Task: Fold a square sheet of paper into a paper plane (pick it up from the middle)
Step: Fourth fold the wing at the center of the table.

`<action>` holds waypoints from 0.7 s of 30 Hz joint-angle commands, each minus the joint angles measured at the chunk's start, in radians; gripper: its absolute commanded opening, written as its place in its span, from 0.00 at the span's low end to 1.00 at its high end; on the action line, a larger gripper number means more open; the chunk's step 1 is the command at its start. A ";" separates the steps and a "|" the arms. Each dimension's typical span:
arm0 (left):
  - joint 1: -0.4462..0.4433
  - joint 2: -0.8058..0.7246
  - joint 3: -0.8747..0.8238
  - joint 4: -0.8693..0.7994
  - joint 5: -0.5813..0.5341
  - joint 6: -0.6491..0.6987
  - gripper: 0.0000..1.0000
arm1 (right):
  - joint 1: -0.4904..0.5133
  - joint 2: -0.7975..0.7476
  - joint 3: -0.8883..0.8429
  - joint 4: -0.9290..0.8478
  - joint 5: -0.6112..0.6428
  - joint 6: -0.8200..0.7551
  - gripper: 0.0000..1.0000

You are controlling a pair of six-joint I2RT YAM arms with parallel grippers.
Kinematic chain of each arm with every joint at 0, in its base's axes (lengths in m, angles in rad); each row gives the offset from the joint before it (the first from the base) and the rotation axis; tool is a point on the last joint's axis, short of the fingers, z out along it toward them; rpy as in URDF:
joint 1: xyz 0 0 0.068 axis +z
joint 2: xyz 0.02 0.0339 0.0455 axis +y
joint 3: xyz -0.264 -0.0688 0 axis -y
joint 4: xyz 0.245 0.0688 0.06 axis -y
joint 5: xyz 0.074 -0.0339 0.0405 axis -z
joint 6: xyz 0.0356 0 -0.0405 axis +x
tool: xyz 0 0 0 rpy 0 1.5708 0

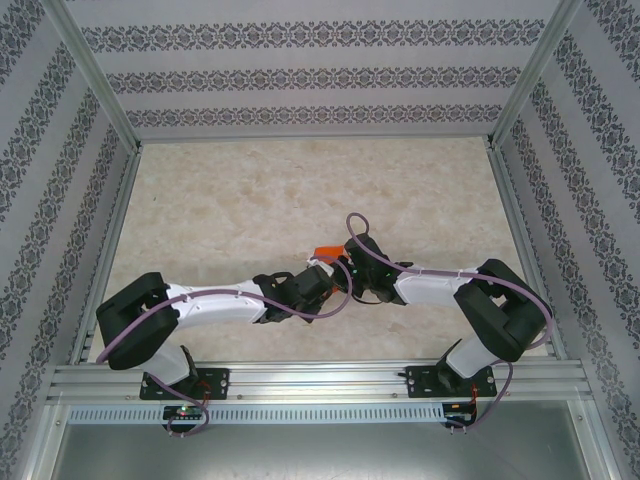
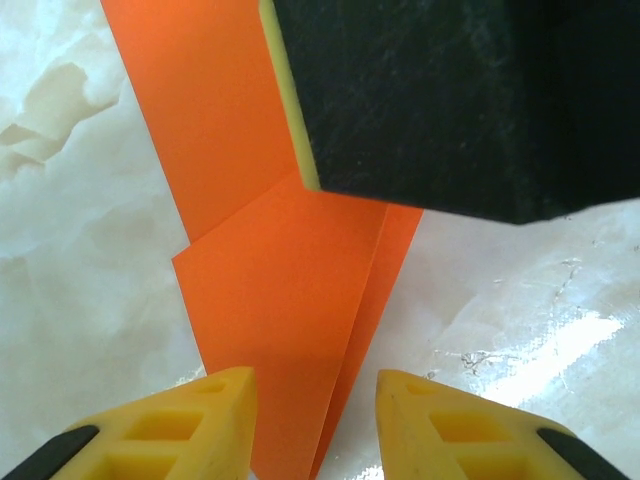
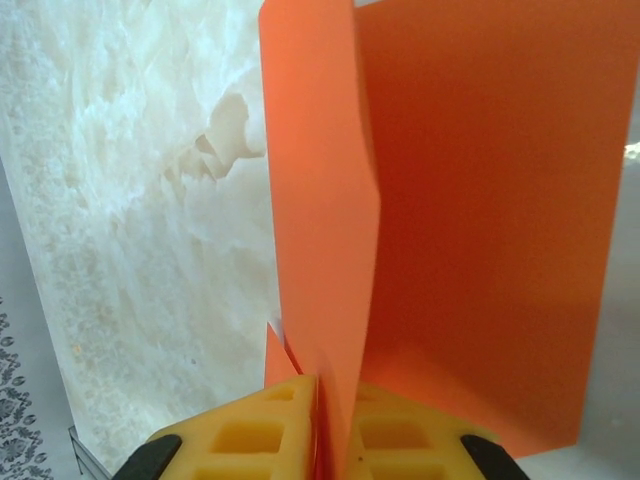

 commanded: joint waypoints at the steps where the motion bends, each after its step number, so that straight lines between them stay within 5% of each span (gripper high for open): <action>1: -0.030 0.035 0.010 0.033 -0.014 -0.016 0.37 | -0.002 0.007 0.021 0.026 -0.001 0.007 0.12; 8: -0.030 0.047 -0.005 0.017 -0.053 -0.035 0.35 | -0.006 0.017 0.024 0.030 -0.003 0.009 0.13; 21: -0.030 -0.062 -0.100 0.110 -0.040 -0.037 0.46 | -0.009 0.012 0.017 0.053 -0.001 0.019 0.12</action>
